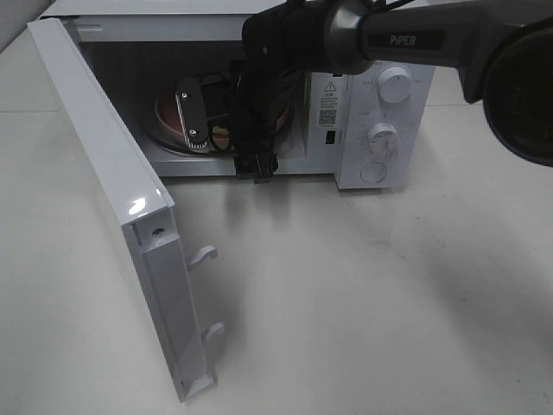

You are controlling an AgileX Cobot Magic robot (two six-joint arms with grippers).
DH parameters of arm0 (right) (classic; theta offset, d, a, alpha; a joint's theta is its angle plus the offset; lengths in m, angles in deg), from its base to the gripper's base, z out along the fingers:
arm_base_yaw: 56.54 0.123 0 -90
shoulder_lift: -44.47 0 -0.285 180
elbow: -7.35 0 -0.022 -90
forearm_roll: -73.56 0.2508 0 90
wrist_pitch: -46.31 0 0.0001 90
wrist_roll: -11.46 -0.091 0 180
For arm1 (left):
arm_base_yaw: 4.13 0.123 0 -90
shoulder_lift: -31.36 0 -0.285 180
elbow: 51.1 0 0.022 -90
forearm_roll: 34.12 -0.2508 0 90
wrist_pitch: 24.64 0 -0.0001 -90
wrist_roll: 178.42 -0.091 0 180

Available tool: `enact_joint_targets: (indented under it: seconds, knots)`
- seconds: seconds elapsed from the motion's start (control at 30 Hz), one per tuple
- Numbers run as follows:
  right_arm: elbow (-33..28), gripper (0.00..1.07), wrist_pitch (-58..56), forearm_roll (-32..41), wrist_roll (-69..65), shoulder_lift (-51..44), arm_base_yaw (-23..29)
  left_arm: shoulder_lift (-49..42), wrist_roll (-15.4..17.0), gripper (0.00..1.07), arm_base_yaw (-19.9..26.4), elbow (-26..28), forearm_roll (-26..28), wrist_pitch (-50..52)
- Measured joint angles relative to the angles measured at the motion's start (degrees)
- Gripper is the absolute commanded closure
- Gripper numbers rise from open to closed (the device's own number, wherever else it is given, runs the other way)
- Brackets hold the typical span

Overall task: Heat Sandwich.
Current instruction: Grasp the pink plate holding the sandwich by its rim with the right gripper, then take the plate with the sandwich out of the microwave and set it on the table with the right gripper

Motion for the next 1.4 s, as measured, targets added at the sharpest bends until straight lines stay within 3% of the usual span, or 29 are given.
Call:
enact_joint_targets:
  seconds: [0.07,0.1,0.13,0.17,0.23,1.23,1.4]
  knots:
    - [0.0,0.58,-0.1,0.3,0.0,0.3,0.0,0.0,0.0,0.05,0.0,0.0,0.0,0.0]
    - [0.0,0.58,-0.1,0.3,0.0,0.3,0.0,0.0,0.0,0.05,0.0,0.0,0.0,0.0]
    - [0.0,0.69,-0.3,0.6,0.0,0.3,0.0,0.0,0.0,0.05,0.0,0.0,0.0,0.0]
    - [0.0,0.91,-0.5,0.6,0.0,0.3,0.0,0.0,0.0,0.05,0.0,0.0,0.0,0.0]
    - [0.1,1.07,-0.3,0.7,-0.4,0.3,0.0,0.0,0.0,0.05,0.0,0.0,0.0,0.0]
    - [0.2,1.07,-4.4,2.4,3.3,-1.0,0.0,0.0,0.0,0.05,0.0,0.0,0.0,0.0]
    - [-0.7,1.07,-6.6,6.2,7.6,-2.8,-0.2,0.0,0.0,0.05,0.0,0.0,0.0,0.0]
